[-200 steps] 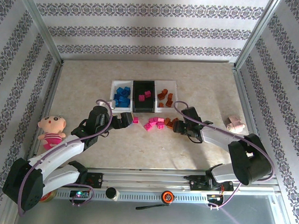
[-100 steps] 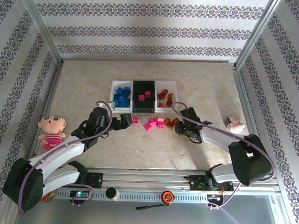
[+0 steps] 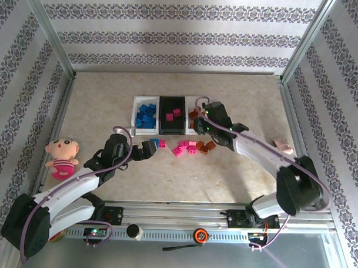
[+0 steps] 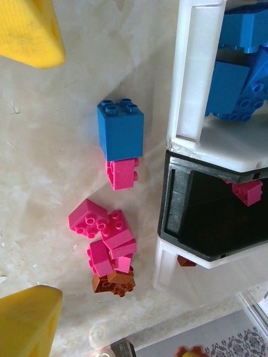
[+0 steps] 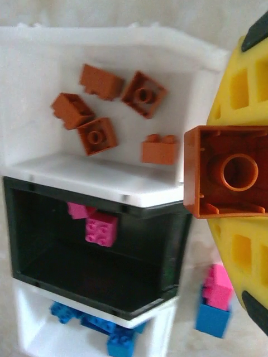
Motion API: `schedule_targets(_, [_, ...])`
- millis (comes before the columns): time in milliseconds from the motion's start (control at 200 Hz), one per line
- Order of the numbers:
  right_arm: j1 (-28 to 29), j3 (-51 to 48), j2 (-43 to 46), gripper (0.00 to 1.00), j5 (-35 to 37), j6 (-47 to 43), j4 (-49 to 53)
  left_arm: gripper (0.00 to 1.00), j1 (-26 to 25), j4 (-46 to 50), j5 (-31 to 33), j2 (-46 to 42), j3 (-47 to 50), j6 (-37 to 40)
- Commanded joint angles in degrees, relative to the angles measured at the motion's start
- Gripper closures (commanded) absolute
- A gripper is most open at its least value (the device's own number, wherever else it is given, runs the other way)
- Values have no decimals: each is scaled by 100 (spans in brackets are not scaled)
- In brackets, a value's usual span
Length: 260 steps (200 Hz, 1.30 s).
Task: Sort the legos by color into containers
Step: Pick up the lego from the center of the table, then place the lego in the container, then pick up the lego from the center of the table.
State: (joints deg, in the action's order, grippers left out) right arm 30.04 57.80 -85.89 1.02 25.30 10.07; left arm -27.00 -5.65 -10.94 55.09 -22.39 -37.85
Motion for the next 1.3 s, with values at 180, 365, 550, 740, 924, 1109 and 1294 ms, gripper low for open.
schedule_targets(180, [-343, 1508, -1791, 70, 239, -79, 180, 0, -60, -228, -7, -118, 146, -125])
schedule_targets(365, [-411, 1770, -1993, 44, 232, -62, 165, 0, -66, -331, 6, -101, 248, -165])
schedule_targets(550, [-361, 1211, -1240, 36, 214, -25, -19, 0, -68, -382, -11, -103, 296, -166])
schedule_targets(740, [-70, -106, -103, 35, 337, 246, -297, 0, -65, -506, -34, -87, 326, -221])
schedule_targets(924, [284, -1435, 877, 34, 591, 536, -346, 0, -60, -507, -41, -41, 307, -187])
schedule_targets(1109, [314, -2277, 1259, 32, 557, 780, -352, 0, -61, -601, -32, 63, 341, -202])
schedule_targets(1294, [249, -2313, 502, 31, 92, 926, -618, 0, -64, -677, -66, 116, 353, -240])
